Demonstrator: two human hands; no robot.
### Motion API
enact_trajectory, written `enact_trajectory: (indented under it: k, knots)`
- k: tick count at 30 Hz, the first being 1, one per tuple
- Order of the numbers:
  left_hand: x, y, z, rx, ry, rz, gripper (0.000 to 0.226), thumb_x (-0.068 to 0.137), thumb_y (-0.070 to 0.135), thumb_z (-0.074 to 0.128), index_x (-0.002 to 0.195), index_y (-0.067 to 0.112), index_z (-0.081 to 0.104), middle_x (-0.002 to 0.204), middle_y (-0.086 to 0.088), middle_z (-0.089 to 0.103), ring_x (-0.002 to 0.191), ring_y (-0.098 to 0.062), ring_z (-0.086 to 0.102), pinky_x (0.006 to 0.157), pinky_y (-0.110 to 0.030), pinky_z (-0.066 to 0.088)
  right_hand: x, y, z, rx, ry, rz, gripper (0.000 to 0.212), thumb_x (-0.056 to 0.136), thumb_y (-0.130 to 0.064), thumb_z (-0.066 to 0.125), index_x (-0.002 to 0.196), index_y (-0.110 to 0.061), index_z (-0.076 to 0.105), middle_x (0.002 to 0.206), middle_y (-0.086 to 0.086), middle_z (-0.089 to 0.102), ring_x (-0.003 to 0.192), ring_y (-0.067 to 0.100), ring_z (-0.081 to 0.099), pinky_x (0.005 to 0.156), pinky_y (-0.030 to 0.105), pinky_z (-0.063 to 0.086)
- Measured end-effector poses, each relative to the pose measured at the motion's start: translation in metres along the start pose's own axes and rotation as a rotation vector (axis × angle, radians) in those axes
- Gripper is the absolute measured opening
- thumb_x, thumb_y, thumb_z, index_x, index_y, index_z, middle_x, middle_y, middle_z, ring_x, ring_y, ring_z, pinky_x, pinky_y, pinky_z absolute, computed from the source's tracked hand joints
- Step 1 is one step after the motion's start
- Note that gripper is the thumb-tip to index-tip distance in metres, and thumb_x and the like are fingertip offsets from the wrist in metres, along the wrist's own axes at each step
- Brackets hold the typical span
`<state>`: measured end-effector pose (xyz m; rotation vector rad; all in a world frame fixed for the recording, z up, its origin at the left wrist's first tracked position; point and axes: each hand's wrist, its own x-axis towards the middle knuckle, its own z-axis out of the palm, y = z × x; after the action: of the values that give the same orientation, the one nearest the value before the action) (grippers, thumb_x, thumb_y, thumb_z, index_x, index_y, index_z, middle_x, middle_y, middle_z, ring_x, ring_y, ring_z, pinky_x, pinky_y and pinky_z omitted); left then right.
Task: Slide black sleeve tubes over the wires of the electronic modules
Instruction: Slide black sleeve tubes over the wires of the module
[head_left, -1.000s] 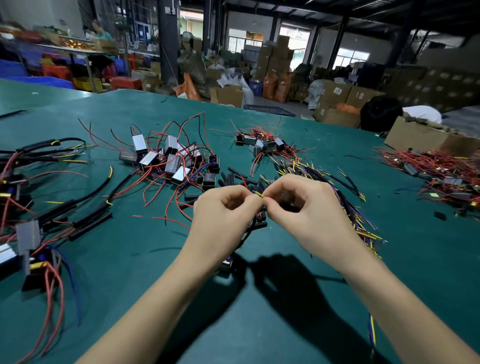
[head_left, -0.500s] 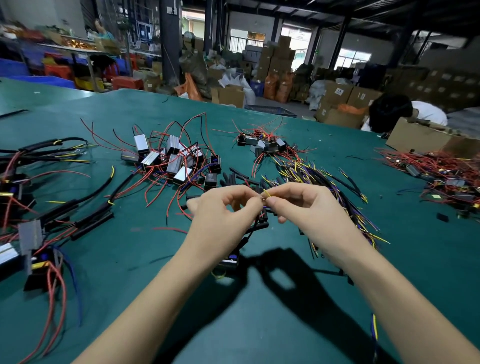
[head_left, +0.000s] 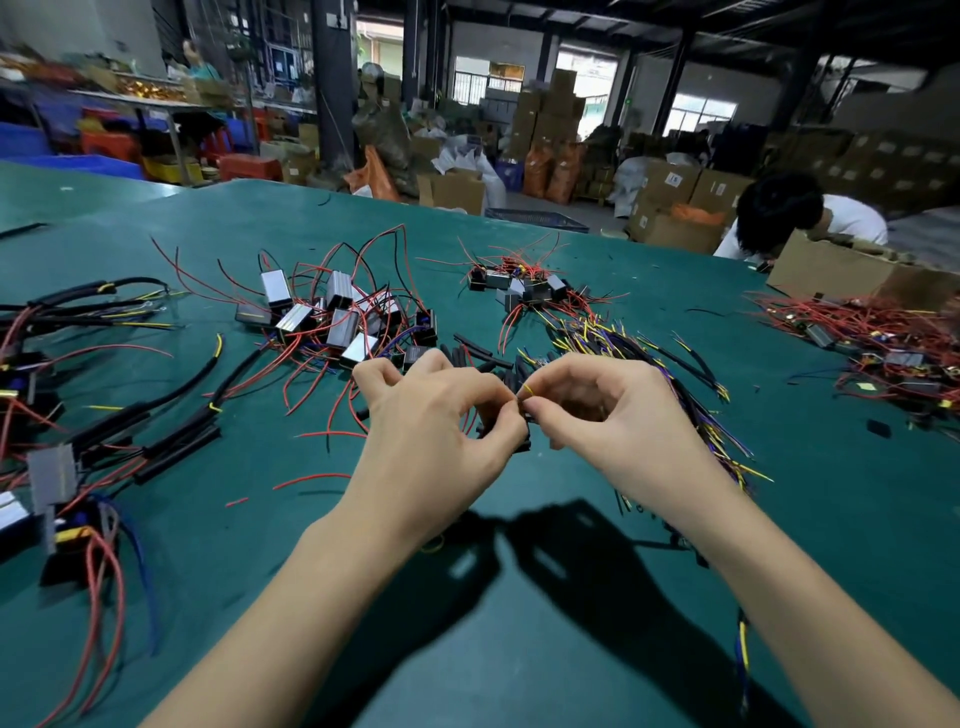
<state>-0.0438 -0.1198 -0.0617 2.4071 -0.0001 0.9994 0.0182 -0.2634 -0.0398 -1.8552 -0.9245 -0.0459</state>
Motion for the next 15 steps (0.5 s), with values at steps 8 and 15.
enact_trajectory:
  k: [8, 15]
  knots:
    - [0.003, 0.003, -0.001, -0.250, -0.085, -0.223, 0.024, 0.071, 0.041, 0.049, 0.056, 0.029, 0.063, 0.064, 0.028, 0.057, 0.074, -0.003, 0.048, 0.077, -0.031, 0.021, -0.001, 0.002, -0.003, -0.366, 0.040, -0.243, 0.002, 0.081, -0.015, 0.064, 0.080, -0.016, 0.065, 0.066, -0.009, 0.062, 0.059, 0.011, 0.056, 0.060, 0.030, 0.049]
    - [0.013, -0.017, -0.006, -0.785, -0.479, -0.492, 0.021, 0.079, 0.018, 0.054, 0.061, 0.007, 0.056, 0.051, 0.005, 0.048, 0.054, -0.009, 0.039, 0.055, -0.027, 0.028, -0.004, 0.006, 0.008, -0.526, 0.058, -0.439, 0.004, 0.081, -0.007, 0.062, 0.082, -0.010, 0.064, 0.076, -0.005, 0.064, 0.065, 0.011, 0.053, 0.066, 0.026, 0.046]
